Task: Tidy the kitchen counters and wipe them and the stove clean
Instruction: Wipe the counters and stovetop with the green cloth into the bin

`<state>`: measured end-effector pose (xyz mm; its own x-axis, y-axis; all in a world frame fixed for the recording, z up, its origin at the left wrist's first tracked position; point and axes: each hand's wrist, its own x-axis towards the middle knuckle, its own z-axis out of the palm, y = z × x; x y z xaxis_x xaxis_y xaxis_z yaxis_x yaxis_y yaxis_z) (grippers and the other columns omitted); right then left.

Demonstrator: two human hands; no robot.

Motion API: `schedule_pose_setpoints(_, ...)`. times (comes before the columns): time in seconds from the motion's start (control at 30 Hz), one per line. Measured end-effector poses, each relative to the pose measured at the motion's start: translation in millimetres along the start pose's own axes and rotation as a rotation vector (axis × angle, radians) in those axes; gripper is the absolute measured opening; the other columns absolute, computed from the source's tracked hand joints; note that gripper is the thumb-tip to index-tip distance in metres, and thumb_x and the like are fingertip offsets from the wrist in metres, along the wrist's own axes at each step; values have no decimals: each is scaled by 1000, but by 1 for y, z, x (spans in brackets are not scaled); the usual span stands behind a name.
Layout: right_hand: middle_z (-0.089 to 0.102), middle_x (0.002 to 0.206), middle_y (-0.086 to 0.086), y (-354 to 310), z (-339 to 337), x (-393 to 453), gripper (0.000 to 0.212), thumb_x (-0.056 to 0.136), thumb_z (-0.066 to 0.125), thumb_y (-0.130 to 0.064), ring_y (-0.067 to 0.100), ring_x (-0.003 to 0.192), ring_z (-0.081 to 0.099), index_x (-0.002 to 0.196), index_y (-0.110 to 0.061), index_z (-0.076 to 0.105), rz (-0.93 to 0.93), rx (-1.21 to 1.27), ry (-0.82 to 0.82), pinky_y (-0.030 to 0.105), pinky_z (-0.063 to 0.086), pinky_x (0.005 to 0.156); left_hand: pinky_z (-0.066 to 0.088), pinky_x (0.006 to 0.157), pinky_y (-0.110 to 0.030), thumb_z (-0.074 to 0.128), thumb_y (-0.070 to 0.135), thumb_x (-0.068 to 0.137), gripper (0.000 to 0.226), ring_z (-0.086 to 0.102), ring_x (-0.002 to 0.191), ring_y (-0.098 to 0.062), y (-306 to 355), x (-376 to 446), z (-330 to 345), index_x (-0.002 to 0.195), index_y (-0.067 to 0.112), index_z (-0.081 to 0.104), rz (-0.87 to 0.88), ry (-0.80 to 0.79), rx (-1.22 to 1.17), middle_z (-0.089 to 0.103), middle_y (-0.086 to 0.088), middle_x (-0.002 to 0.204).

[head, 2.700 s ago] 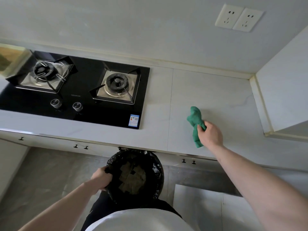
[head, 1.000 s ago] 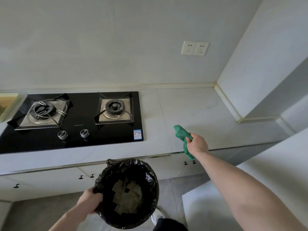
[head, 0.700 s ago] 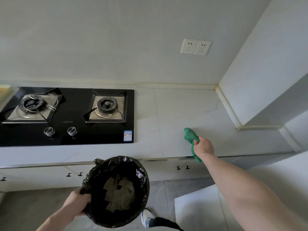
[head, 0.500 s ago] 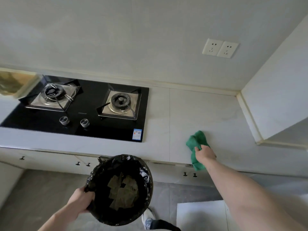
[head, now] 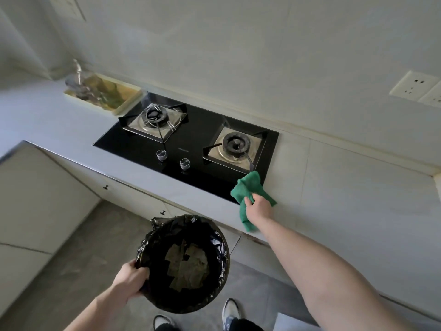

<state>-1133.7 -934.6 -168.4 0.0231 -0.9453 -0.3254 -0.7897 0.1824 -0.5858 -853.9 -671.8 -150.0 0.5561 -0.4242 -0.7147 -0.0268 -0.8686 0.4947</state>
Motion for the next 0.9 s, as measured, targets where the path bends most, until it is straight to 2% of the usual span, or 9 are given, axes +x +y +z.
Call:
schedule_pose_setpoints(0.1, 69, 120, 7, -32, 26, 3, 33, 102, 49, -38, 32, 117, 60, 124, -21, 68, 8, -52, -23, 38, 51, 96, 39, 33, -19, 58, -8, 81, 14, 56, 47, -22, -10, 10, -24, 85, 1, 68, -4, 39, -2, 60, -8, 57)
schedule_pose_setpoints(0.2, 67, 126, 10, -68, 47, 11, 36, 105, 46, -38, 33, 121, 58, 128, -19, 65, 26, -67, -55, 37, 48, 98, 38, 32, -18, 60, -7, 80, 13, 55, 48, -22, -19, 24, -54, 85, 2, 68, -3, 55, 16, 59, -7, 58)
schedule_pose_setpoints(0.3, 63, 133, 12, -107, 63, 26, 40, 107, 41, -39, 35, 124, 57, 133, -16, 61, 84, -39, -57, 38, 45, 100, 43, 41, -20, 63, 2, 74, 14, 59, 52, -24, -28, 41, -87, 85, 8, 70, -16, 52, 22, 63, -5, 59)
schedule_pose_setpoints(0.4, 55, 145, 12, -133, 70, 41, 49, 106, 40, -42, 36, 132, 52, 146, -16, 50, 146, 11, -66, 40, 41, 107, 46, 47, -24, 62, 13, 62, 23, 62, 55, -26, -35, 62, -115, 83, 12, 71, -11, 58, 33, 66, -6, 61)
schedule_pose_setpoints(0.47, 54, 146, 12, -150, 79, 51, 53, 105, 41, -45, 37, 132, 52, 147, -15, 50, 147, 22, -91, 41, 42, 109, 46, 45, -23, 64, 5, 71, 18, 64, 57, -26, -39, 72, -134, 85, 13, 70, -16, 74, 27, 68, -9, 66)
schedule_pose_setpoints(0.57, 57, 143, 13, -175, 90, 62, 52, 104, 43, -46, 37, 129, 54, 142, -13, 54, 83, 1, -126, 41, 43, 109, 44, 43, -22, 63, 2, 75, 17, 61, 55, -25, -45, 86, -155, 86, 13, 70, -42, 88, 7, 66, -7, 64)
schedule_pose_setpoints(0.73, 65, 126, 14, -219, 110, 80, 39, 107, 41, -38, 38, 118, 59, 124, -12, 62, -55, -81, -117, 39, 45, 96, 46, 47, -24, 56, 20, 51, 37, 60, 54, -25, -43, 119, -182, 84, 13, 71, -86, 85, -32, 64, -5, 59)
schedule_pose_setpoints(0.9, 66, 123, 16, -247, 123, 104, 34, 107, 40, -34, 38, 115, 59, 117, -11, 62, -168, -235, -79, 40, 47, 90, 54, 52, -29, 59, 17, 57, 28, 64, 59, -28, -32, 147, -194, 83, 13, 69, -120, 126, -58, 67, -7, 62)
